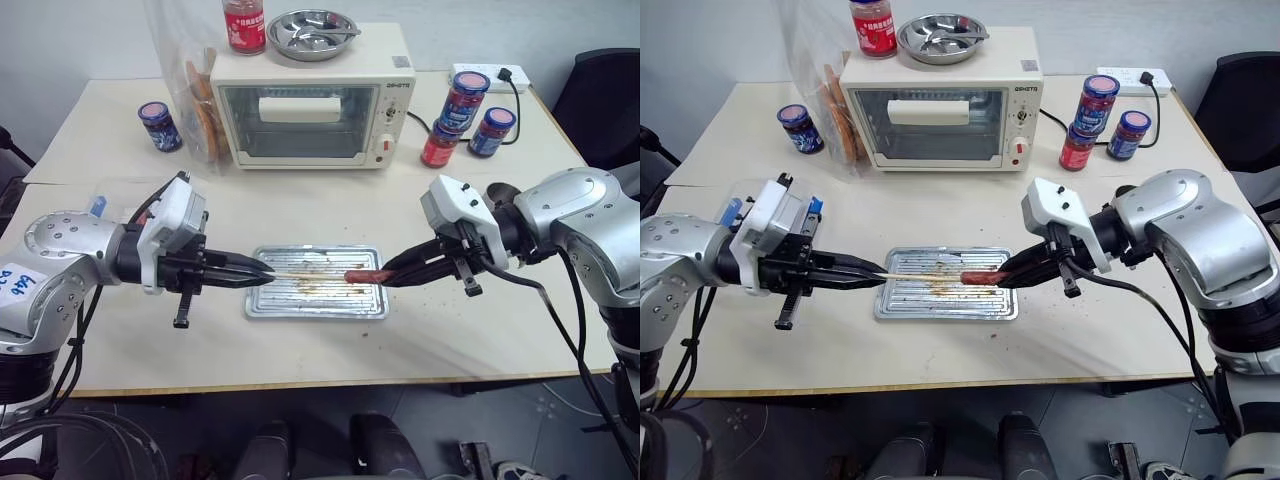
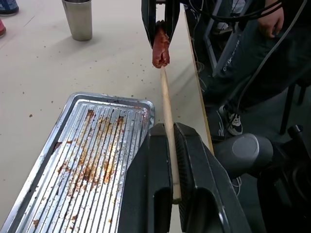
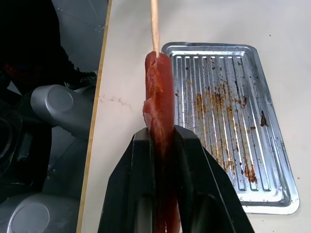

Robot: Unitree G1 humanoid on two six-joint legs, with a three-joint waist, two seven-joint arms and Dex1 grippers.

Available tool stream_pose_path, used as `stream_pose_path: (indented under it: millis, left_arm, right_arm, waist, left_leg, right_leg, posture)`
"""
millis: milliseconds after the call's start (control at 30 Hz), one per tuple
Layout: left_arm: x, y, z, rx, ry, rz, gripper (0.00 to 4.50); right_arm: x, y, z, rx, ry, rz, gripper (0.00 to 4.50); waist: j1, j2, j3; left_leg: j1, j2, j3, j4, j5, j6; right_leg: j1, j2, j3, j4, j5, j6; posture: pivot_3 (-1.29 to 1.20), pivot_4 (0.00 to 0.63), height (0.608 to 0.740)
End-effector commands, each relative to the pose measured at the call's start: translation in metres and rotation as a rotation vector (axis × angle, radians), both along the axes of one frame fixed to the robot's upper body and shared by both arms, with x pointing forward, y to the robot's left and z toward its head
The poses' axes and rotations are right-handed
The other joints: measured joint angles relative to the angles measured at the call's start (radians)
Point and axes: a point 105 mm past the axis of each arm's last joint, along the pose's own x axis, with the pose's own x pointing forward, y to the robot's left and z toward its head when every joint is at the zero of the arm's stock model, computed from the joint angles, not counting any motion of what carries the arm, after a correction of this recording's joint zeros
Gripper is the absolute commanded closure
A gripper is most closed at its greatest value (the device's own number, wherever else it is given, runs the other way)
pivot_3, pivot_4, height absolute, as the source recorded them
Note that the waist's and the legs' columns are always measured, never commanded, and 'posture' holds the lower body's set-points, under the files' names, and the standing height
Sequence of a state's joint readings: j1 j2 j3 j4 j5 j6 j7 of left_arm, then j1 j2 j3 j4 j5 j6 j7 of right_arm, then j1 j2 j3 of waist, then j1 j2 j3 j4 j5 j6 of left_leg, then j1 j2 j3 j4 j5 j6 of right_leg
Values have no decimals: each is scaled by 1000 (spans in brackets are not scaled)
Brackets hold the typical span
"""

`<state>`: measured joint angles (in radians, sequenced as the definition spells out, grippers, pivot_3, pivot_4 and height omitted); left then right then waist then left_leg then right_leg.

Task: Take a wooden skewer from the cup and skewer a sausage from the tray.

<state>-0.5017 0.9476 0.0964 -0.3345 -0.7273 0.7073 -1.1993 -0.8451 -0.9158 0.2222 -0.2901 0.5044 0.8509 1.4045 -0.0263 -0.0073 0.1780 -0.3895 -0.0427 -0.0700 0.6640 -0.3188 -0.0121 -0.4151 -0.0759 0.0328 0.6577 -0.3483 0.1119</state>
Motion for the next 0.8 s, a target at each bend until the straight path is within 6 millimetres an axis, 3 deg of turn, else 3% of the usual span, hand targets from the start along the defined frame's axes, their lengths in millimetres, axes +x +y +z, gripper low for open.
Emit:
stream_pose_path:
  millis: [33, 800]
  left_arm:
    - [0, -3, 6, -4, -39, -11, 4500]
    - [4, -2, 9, -1, -57, -10, 4500]
  right_arm:
    - [-7, 2, 16, 17, -65, 26, 4074]
    - [-6, 3, 14, 22, -72, 20, 4074]
  waist:
    - [0, 0, 0]
    - [0, 0, 0]
  left_leg:
    - [0, 0, 0, 0, 0, 0]
    - [0, 0, 0, 0, 0, 0]
  right_leg:
    - [0, 0, 0, 0, 0, 0]
    - [0, 0, 0, 0, 0, 0]
  posture:
    - [0, 150, 740]
    - [0, 150, 740]
